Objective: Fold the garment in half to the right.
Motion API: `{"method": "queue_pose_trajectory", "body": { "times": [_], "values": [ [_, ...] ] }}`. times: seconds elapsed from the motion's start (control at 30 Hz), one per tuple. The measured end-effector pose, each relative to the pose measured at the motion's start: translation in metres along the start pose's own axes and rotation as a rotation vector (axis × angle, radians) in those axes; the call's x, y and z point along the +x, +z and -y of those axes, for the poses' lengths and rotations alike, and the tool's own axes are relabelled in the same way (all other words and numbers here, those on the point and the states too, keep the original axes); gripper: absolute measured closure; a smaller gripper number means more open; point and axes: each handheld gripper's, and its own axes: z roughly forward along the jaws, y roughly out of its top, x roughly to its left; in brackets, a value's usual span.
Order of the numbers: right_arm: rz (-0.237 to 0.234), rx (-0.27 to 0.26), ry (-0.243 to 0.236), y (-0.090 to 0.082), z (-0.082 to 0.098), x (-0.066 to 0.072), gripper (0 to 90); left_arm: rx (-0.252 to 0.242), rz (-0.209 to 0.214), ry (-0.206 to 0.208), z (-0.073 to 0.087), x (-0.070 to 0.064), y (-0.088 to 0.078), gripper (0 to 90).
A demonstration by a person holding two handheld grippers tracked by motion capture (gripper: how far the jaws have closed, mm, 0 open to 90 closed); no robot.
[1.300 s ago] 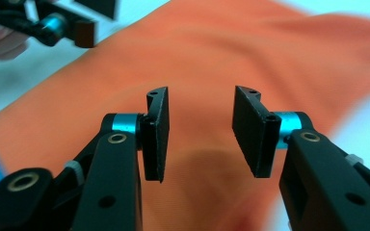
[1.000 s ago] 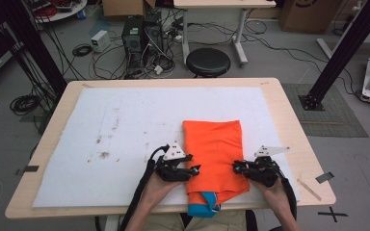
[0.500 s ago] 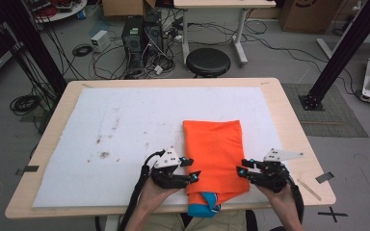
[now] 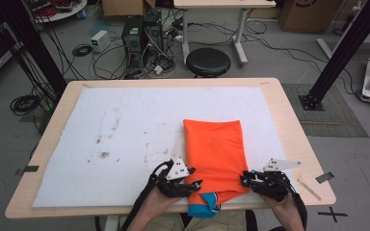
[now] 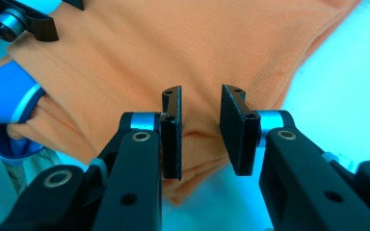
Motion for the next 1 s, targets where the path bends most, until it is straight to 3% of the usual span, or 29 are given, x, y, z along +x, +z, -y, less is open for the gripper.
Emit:
{"method": "queue_pose_trajectory", "body": {
  "times": [0.1, 0.2, 0.23, 0.3, 0.47, 0.63, 0.7, 1.0],
  "values": [
    [0.026, 0.014, -0.025, 0.001, -0.003, 0.004, 70.2, -0.008, 0.01, -0.003, -0.002, 0.001, -0.001, 51.7],
    [-0.012, -0.011, 0.004, 0.0, -0.004, 0.004, 48.8, -0.034, 0.033, -0.047, -0.004, 0.004, -0.006, 38.4],
    [-0.02, -0.028, 0.011, -0.001, -0.005, 0.004, 43.2, -0.047, 0.024, -0.052, -0.004, 0.005, -0.008, 34.2],
    [0.024, -0.079, -0.001, -0.004, -0.006, 0.005, 33.9, -0.052, -0.017, -0.041, -0.005, 0.007, -0.014, 27.5],
    [0.058, -0.155, 0.025, -0.009, -0.012, -0.005, 22.5, -0.08, -0.095, -0.059, -0.001, 0.023, -0.032, 27.1],
    [0.111, -0.204, 0.063, -0.012, -0.013, -0.015, 21.6, -0.108, -0.179, -0.107, 0.009, 0.047, -0.051, 26.6],
    [0.128, -0.2, 0.058, -0.011, -0.011, -0.017, 21.6, -0.124, -0.211, -0.125, 0.012, 0.056, -0.06, 26.6],
    [0.172, -0.209, 0.075, -0.008, -0.008, -0.027, 21.6, -0.177, -0.332, -0.139, 0.035, 0.093, -0.106, 26.6]
  ]
}}
